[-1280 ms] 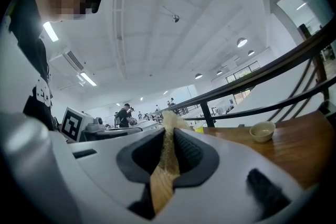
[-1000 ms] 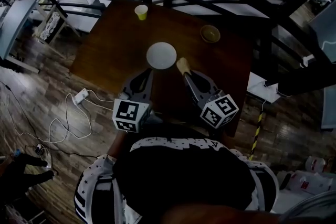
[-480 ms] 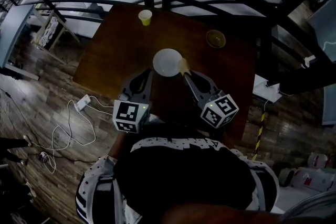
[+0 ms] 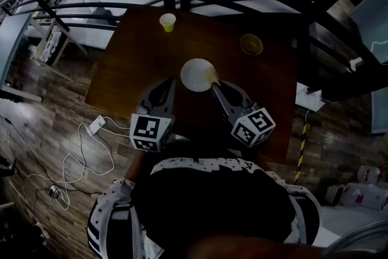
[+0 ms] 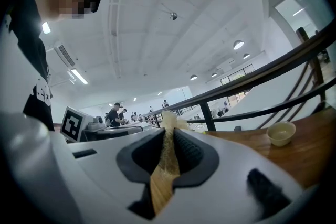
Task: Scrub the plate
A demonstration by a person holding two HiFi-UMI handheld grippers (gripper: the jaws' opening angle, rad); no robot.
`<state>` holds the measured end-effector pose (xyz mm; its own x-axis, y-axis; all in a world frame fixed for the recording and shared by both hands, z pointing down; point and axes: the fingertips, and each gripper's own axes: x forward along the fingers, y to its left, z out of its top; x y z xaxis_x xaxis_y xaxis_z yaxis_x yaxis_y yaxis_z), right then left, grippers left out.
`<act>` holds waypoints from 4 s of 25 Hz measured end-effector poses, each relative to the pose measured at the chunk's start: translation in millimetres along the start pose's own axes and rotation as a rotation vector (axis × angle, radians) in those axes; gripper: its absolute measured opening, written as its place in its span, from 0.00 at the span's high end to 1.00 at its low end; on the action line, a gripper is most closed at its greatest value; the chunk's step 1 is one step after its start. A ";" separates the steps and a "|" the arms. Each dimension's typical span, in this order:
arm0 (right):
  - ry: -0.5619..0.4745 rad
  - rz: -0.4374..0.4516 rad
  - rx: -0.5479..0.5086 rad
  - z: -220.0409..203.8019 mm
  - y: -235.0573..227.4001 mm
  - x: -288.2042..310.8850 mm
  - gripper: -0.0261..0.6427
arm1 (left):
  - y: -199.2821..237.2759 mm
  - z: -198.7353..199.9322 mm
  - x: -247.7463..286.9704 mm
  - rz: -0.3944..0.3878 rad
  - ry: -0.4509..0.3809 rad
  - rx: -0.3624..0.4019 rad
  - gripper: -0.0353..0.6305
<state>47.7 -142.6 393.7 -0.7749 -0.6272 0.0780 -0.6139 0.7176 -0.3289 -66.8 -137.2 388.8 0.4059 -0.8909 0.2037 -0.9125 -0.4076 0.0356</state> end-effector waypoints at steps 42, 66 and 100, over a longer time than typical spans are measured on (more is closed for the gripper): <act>0.085 -0.076 -0.039 -11.6 -37.8 68.4 0.89 | 53.9 -6.9 52.3 -0.084 0.004 -0.009 0.93; 0.158 -0.062 -0.062 -43.8 -40.6 90.3 0.89 | 57.3 -22.2 32.2 -0.030 -0.011 -0.024 0.93; 0.374 -0.072 -0.071 -125.0 -85.0 143.8 0.89 | 82.4 -24.6 29.7 0.027 0.012 -0.019 0.93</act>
<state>-30.3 -256.0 550.6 -0.7227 -0.5327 0.4405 -0.6676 0.7029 -0.2453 -131.2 -192.3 421.9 0.3804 -0.8992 0.2161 -0.9240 -0.3792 0.0484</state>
